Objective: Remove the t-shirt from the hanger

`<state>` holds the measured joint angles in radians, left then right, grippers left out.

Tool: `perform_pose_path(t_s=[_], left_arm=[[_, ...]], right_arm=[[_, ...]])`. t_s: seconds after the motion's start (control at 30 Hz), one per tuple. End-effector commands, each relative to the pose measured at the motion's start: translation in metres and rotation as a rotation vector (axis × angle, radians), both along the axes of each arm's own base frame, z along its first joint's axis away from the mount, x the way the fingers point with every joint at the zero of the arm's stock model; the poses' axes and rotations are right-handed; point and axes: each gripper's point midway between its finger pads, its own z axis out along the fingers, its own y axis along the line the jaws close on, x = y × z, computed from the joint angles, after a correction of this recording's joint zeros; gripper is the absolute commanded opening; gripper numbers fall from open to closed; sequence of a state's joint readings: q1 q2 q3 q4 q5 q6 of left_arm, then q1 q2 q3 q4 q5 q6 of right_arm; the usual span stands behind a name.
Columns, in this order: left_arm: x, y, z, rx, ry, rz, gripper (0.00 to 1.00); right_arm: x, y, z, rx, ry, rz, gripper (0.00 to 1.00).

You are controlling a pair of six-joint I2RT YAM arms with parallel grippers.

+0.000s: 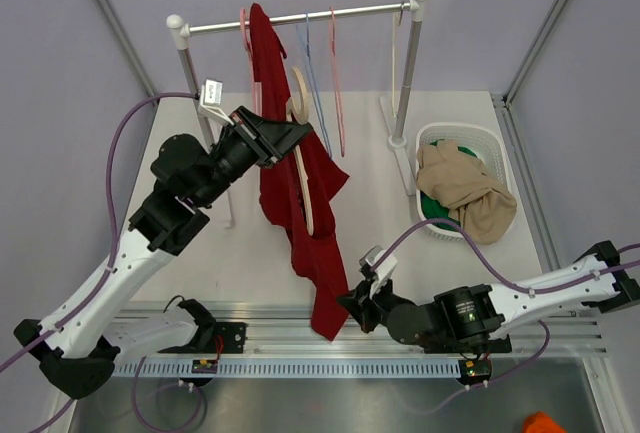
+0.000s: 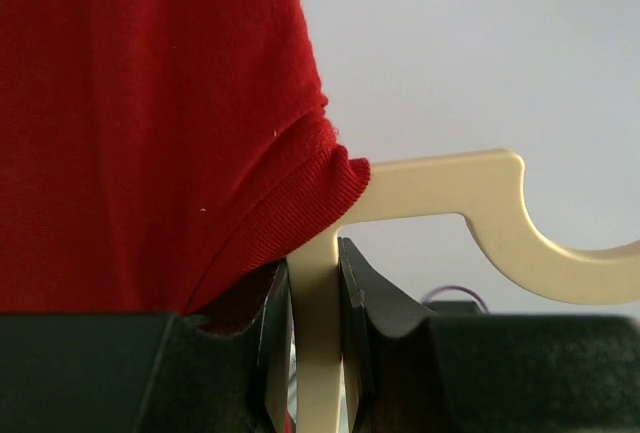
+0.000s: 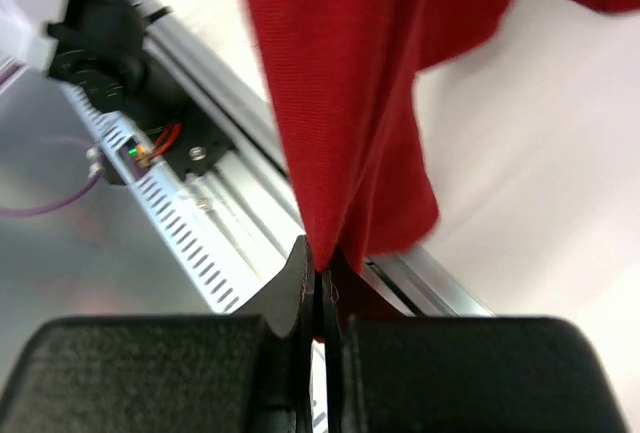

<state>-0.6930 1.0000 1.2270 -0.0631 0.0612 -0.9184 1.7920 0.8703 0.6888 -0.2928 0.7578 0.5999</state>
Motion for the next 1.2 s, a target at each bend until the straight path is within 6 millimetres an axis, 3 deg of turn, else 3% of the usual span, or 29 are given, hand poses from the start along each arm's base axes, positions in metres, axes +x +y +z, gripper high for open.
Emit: perform_pose_path(t_s=[0.0, 0.2, 0.33, 0.43, 0.5, 0.6, 0.63, 0.7, 0.73, 0.77, 0.83, 0.9, 1.0, 1.1, 1.17], left_arm=[[-0.037, 0.019, 0.094, -0.185, -0.219, -0.075, 0.0], [-0.062, 0.019, 0.107, -0.224, -0.223, -0.176, 0.0], [-0.082, 0.006, 0.091, -0.252, -0.17, -0.332, 0.0], [-0.092, -0.005, 0.069, -0.232, -0.106, -0.424, 0.0], [-0.1, -0.008, 0.063, -0.225, -0.082, -0.478, 0.0], [-0.123, -0.008, 0.06, -0.195, -0.094, -0.578, 0.0], [-0.132, -0.008, 0.054, -0.163, -0.08, -0.617, 0.0], [-0.14, -0.005, 0.043, -0.1, -0.073, -0.635, 0.0], [-0.148, -0.001, 0.042, -0.082, -0.087, -0.646, 0.0], [-0.15, 0.002, 0.036, -0.045, -0.102, -0.638, 0.0], [-0.157, 0.007, 0.023, 0.004, -0.075, -0.64, 0.0], [-0.161, 0.008, 0.015, 0.024, -0.072, -0.656, 0.0], [-0.174, 0.009, 0.01, 0.036, -0.074, -0.719, 0.0], [-0.186, 0.01, 0.008, 0.051, -0.08, -0.795, 0.0], [-0.191, 0.012, 0.009, 0.053, -0.083, -0.822, 0.0]], right_arm=[[0.01, -0.021, -0.027, -0.03, 0.04, -0.115, 0.0], [0.021, -0.031, -0.044, -0.099, 0.026, -0.22, 0.0], [0.032, -0.023, -0.023, -0.097, -0.061, -0.283, 0.0], [0.055, -0.018, -0.004, -0.089, -0.145, -0.387, 0.01], [0.079, -0.016, -0.012, -0.153, -0.172, -0.405, 0.01], [0.1, 0.003, 0.002, -0.059, -0.184, -0.368, 0.03], [0.105, 0.001, 0.009, -0.071, -0.217, -0.353, 0.07], [0.113, 0.002, 0.019, -0.057, -0.226, -0.328, 0.32], [0.112, 0.002, 0.027, -0.063, -0.257, -0.288, 0.46], [0.104, 0.008, 0.031, -0.053, -0.256, -0.213, 0.72], [0.099, 0.005, 0.045, -0.046, -0.284, -0.153, 0.86], [0.09, 0.006, 0.058, -0.029, -0.291, -0.065, 0.92], [0.083, 0.003, 0.092, 0.072, -0.317, 0.024, 0.94], [0.088, 0.001, 0.123, 0.148, -0.344, 0.084, 0.99], [0.1, 0.001, 0.132, 0.154, -0.365, 0.075, 0.99]])
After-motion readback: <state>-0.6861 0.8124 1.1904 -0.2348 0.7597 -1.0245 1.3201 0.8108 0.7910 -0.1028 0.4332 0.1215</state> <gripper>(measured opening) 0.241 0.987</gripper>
